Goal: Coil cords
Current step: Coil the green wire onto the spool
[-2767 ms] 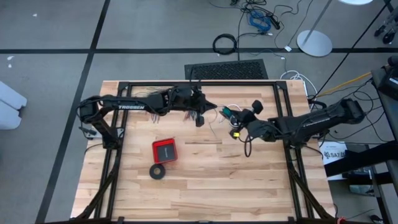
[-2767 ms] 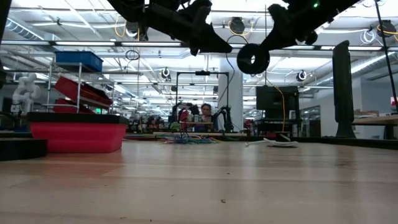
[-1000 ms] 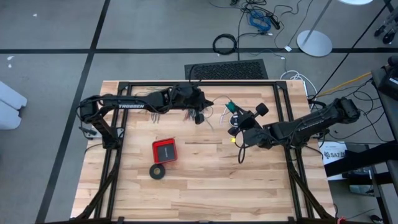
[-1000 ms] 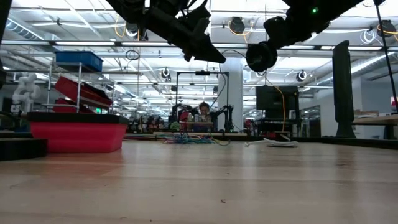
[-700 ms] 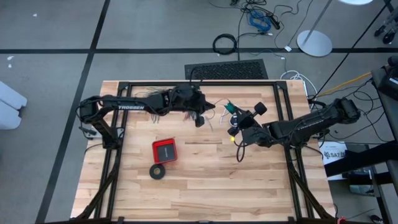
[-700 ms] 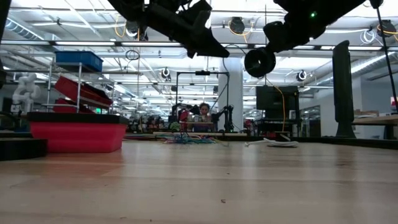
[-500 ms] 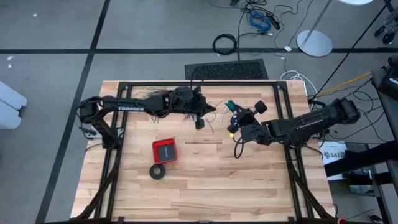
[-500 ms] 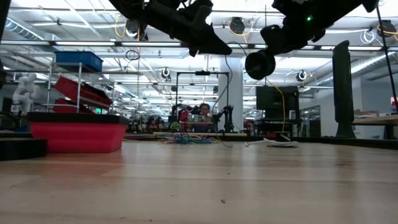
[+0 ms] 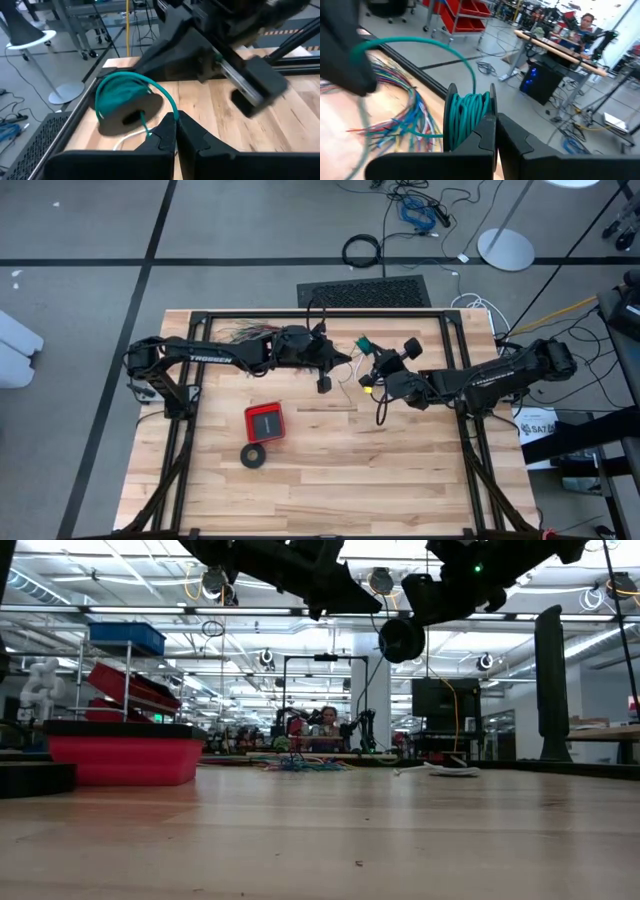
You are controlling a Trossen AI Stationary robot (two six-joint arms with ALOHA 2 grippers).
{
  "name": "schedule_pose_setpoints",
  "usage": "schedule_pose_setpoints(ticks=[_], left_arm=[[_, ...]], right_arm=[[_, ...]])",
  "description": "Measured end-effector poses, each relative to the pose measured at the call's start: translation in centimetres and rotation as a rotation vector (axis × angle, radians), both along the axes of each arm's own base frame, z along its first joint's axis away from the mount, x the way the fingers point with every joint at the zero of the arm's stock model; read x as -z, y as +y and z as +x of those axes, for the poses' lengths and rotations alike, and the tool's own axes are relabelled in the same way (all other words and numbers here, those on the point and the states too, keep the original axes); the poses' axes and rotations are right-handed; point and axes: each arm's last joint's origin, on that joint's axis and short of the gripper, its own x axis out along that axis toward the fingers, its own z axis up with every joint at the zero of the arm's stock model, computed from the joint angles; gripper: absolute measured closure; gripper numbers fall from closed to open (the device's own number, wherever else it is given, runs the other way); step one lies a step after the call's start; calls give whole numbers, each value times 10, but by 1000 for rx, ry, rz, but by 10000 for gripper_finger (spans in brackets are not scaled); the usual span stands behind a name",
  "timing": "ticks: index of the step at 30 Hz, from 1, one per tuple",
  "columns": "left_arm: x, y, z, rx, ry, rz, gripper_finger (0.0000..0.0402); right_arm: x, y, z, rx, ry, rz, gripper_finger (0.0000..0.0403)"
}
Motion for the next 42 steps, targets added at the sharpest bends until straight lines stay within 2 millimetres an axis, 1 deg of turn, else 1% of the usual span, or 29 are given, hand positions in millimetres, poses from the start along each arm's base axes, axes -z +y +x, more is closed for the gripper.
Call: schedule_pose_setpoints(ticks=[4, 12, 15, 22, 25, 31, 38, 42], left_arm=[[4, 0, 2, -4, 13, -5, 396], [29, -12, 17, 28, 58, -35, 396], [37, -13, 21, 22, 69, -33, 396], [38, -12, 25, 2, 38, -21, 396], [43, -11, 29, -15, 22, -14, 396], [57, -10, 36, -46, 23, -32, 396], [59, -5, 35, -168, 33, -4, 396], [60, 2, 34, -201, 46, 11, 385]], right_arm=[[5, 1, 8, -19, -11, 1, 403], [1, 0, 16, -18, -91, -1, 403], [0, -1, 17, -33, -117, 9, 403], [-3, -1, 17, -29, -171, 24, 403], [-6, -1, 19, -51, -207, 35, 403], [-7, -3, 19, -47, -221, 38, 403], [-7, -4, 19, -38, -245, 48, 403], [-9, -4, 20, -62, -264, 54, 403]])
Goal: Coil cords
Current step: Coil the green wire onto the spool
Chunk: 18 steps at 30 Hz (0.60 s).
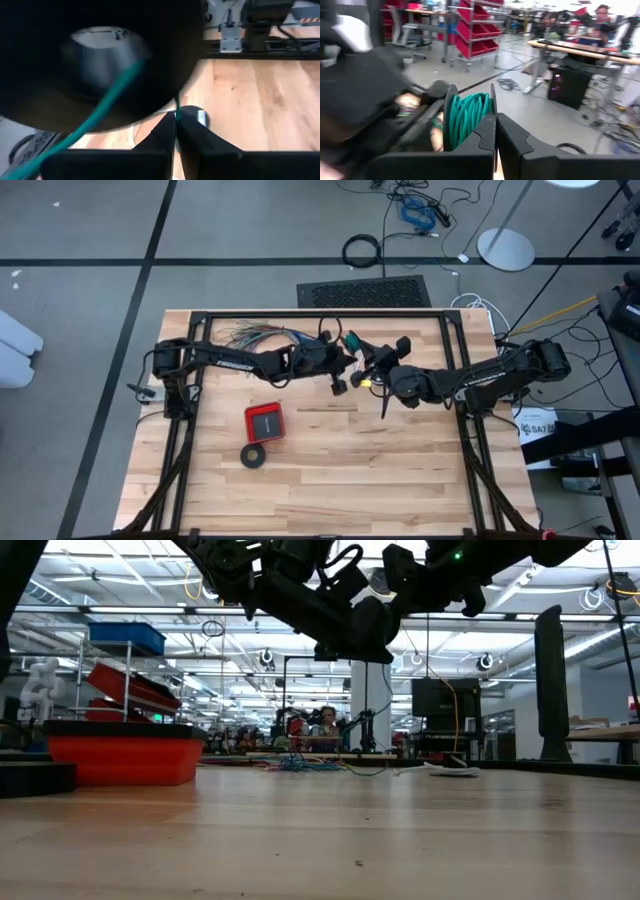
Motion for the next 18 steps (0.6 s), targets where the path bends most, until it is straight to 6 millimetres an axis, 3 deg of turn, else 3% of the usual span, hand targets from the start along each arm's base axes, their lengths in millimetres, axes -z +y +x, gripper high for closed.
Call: schedule_pose_setpoints(ticks=[9, 18], left_arm=[[9, 17, -7, -36, 33, 19, 338], [10, 39, -13, -77, 37, 12, 334]], right_arm=[[-3, 3, 0, -41, -10, -5, 403], [-16, 18, -10, -98, -58, 2, 403]])
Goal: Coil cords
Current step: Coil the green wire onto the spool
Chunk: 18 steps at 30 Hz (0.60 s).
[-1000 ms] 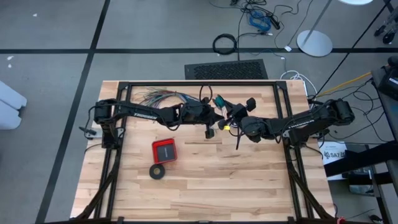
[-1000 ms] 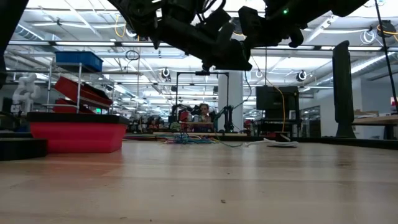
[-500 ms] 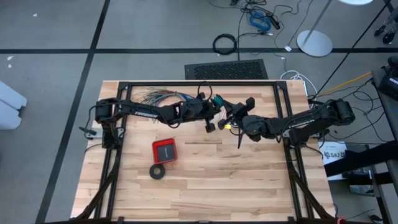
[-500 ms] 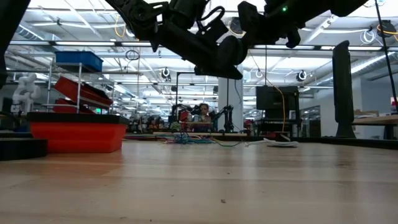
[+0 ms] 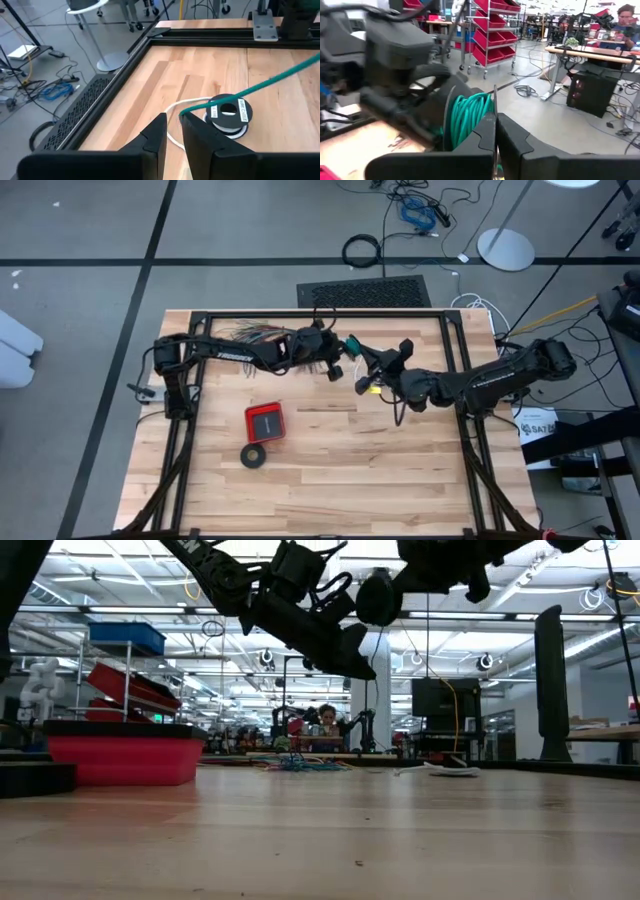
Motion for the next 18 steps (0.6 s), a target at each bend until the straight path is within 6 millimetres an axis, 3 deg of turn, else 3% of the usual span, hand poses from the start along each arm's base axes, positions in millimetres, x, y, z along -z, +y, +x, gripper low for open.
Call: schedule_pose_setpoints(ticks=[10, 18], left_arm=[[1, 20, -6, 28, -2, -33, 337], [4, 23, -8, 90, 30, -47, 394]], right_arm=[[7, 17, -12, -90, 121, 14, 403], [17, 20, -16, -76, 216, 11, 403]])
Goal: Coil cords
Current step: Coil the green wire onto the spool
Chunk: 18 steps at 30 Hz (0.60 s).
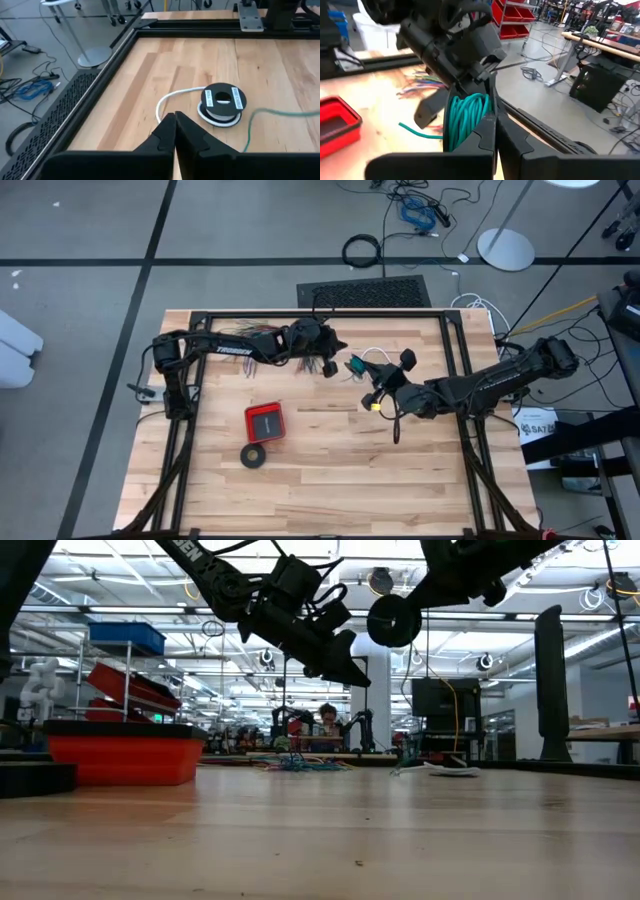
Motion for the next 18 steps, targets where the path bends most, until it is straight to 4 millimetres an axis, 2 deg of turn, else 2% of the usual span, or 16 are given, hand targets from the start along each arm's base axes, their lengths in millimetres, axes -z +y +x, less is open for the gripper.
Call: schedule_pose_setpoints(ticks=[3, 7, 10, 18], left_arm=[[0, -1, 0, 43, -2, -11, 387], [4, -8, 0, 247, 22, -63, 373], [8, -13, -1, 323, 60, -60, 352], [21, -40, 8, 427, -94, -25, 292]], right_arm=[[0, 0, 0, 2, -1, 0, 403], [-1, -1, -1, 3, -2, -2, 403], [-4, -1, -3, 4, -17, 1, 403], [-14, -1, -9, -7, -62, 15, 403]])
